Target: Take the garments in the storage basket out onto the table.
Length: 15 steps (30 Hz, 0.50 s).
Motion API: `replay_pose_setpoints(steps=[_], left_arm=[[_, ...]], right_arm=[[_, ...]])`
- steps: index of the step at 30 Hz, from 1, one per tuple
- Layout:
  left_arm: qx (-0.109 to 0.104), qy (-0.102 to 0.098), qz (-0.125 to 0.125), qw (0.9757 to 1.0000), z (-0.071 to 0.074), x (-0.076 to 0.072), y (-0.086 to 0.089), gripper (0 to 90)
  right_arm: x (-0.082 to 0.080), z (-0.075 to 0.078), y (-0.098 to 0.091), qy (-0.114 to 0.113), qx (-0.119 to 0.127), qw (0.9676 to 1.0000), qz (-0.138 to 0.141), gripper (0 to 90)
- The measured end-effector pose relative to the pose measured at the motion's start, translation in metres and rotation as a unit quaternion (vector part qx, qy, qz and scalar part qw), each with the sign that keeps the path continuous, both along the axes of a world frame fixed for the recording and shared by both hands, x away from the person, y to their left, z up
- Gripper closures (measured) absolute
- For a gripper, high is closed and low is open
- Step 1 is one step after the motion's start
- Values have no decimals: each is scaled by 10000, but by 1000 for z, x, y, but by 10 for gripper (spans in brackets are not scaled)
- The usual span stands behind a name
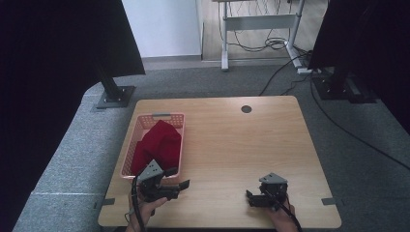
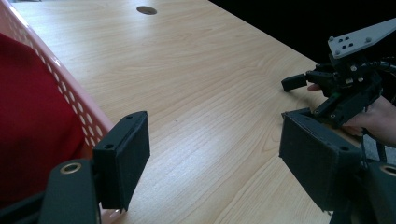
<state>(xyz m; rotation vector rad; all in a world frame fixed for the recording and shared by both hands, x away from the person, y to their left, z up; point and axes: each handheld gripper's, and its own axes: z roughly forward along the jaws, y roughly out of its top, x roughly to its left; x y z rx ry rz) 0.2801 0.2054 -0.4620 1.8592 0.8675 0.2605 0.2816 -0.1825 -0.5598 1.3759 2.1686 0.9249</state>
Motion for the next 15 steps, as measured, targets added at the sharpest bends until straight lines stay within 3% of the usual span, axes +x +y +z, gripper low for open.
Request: replay_pose_setpoints(steps=[15], left_arm=[[-45, -31, 106, 9999, 3, 1, 8, 243]], right_arm=[[0, 0, 0, -1, -1, 10000, 1, 9]])
